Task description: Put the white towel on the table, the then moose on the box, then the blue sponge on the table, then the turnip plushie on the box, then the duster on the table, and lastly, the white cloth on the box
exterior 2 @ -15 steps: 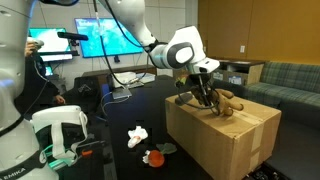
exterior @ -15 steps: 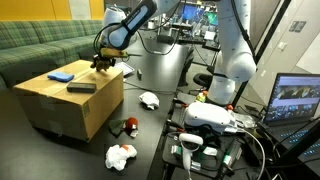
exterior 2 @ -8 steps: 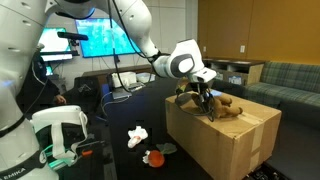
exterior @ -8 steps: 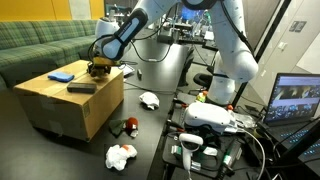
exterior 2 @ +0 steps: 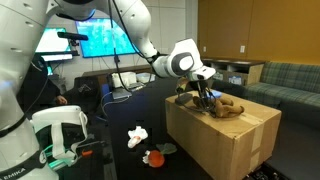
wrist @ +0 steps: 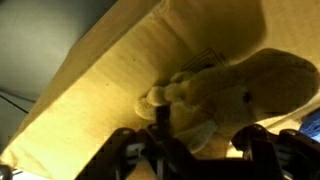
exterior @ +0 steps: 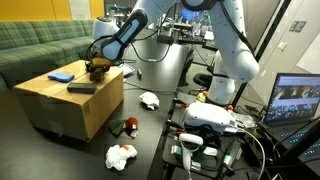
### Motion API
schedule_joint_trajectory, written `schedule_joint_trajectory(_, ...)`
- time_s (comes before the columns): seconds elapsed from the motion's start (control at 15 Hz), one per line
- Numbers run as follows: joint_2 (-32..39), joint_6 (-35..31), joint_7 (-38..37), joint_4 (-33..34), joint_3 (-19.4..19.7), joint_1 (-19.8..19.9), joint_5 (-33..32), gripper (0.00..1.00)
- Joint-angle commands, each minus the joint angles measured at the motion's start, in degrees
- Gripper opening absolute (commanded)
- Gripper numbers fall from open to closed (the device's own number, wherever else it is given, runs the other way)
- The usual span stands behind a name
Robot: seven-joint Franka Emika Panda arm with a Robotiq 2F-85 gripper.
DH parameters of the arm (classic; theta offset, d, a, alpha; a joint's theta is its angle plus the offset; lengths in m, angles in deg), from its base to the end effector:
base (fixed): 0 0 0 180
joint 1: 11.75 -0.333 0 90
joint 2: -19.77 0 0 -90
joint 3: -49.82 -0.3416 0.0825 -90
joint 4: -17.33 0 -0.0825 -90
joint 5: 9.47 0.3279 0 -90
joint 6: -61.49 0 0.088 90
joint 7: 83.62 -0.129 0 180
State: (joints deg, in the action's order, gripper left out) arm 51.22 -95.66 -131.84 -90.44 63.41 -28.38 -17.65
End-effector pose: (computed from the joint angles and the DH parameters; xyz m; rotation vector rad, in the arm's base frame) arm 0.6465 0.0565 0.2990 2.9115 -0.9194 0.5747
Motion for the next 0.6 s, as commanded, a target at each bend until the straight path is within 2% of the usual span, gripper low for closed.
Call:
schedule_joint_trajectory(0.0,-3.41,2.00,-0.54,-0.45,1.59,-2.34,-4.12,0.95)
schedule_joint_trajectory(0.07,-4.12,2.19,-1.20,-0.44,1.92,-3.13,-5.55,0.99)
schedule_joint_trajectory(0.2,-5.38,2.46,-1.62,-0.19,1.68,-4.07,-7.81,1.00)
schedule_joint_trajectory(0.53,-5.60,1.93,0.75,2.43,-2.46,-5.11,-10.36,1.00)
